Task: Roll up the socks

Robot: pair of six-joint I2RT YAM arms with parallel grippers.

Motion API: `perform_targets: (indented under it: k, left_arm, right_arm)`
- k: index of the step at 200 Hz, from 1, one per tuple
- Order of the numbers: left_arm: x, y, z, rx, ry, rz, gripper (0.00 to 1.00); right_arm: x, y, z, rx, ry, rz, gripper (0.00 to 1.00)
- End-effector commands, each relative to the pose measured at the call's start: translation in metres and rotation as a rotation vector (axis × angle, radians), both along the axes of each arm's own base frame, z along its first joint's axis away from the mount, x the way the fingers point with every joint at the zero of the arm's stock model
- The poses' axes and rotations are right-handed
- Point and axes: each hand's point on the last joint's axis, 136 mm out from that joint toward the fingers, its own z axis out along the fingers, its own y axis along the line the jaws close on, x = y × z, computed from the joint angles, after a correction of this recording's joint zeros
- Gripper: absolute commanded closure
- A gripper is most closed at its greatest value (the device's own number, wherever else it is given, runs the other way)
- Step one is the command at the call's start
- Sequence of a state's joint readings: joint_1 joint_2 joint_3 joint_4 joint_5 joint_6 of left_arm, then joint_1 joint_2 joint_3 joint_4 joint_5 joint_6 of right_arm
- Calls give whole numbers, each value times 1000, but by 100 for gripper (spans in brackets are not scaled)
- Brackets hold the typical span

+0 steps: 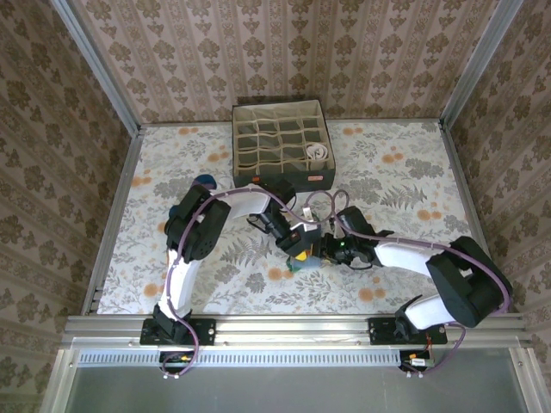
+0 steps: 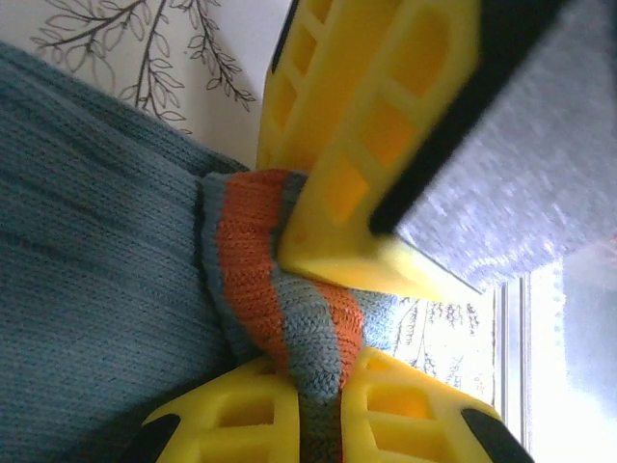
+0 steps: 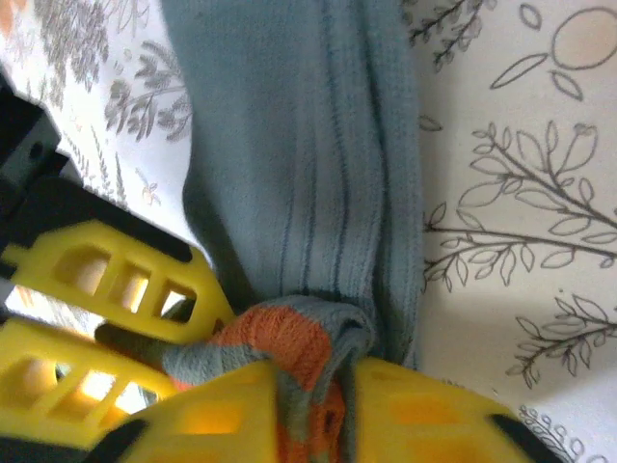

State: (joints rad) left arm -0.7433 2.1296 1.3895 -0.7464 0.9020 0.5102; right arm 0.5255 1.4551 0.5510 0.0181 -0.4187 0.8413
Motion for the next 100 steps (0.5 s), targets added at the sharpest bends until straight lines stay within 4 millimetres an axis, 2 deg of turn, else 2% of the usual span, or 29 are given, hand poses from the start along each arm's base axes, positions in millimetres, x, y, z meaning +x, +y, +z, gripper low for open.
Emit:
perform_targets:
  k: [1, 38, 55, 77, 100]
  left_arm:
    - [14, 14, -23, 39, -162, -16, 98]
    - [29, 10, 10, -155, -463, -3, 83]
    - [34, 9, 30, -248, -605, 2, 71]
    - [34, 12, 50, -333, -738, -7, 65]
    - [31, 18, 65, -388, -852, -6, 63]
  right_arm:
    - [-15, -20, -26, -123, 117, -34, 89]
    - [-31, -42, -43, -239, 202, -21, 89]
    - [-37, -45, -50, -258, 221, -6, 90]
    - [-39, -45, -54, -260, 233, 4, 90]
    - [-37, -43, -54, -272, 240, 27, 90]
